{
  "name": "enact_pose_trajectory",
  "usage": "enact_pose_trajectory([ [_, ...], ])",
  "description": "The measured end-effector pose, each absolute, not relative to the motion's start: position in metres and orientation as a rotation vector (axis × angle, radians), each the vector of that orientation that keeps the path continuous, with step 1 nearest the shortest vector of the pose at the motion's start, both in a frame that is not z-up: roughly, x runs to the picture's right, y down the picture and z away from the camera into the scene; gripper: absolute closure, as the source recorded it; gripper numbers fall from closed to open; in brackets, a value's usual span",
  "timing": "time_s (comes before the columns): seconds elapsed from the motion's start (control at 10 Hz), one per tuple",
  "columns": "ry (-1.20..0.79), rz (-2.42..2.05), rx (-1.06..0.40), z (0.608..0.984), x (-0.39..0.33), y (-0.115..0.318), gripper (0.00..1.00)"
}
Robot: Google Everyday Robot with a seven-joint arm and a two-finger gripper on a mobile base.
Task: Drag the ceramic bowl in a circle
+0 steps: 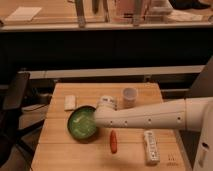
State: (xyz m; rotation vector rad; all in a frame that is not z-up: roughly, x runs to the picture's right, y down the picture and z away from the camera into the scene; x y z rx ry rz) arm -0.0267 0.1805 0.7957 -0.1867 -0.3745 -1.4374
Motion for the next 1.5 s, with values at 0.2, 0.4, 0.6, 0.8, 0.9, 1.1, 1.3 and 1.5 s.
enact_pose_trajectory([
  [0.2, -0.379, -1.436, -0.184, 0.799, -0.019, 0.179, 0.97],
  [0.4, -0.382, -1.433, -0.180, 0.801, -0.013, 0.179, 0.97],
  [0.6, -0.394, -1.431, -0.171, 0.808, -0.012, 0.175, 0.97],
  [0.8, -0.403, -1.424, -0.169, 0.814, 0.005, 0.172, 0.97],
  [0.9, -0.404, -1.421, -0.170, 0.815, 0.010, 0.171, 0.97],
  [1.1, -0.416, -1.423, -0.170, 0.817, 0.008, 0.171, 0.97],
  [1.3, -0.423, -1.428, -0.170, 0.822, 0.011, 0.167, 0.97],
  [1.5, -0.430, -1.427, -0.172, 0.821, 0.024, 0.170, 0.97],
])
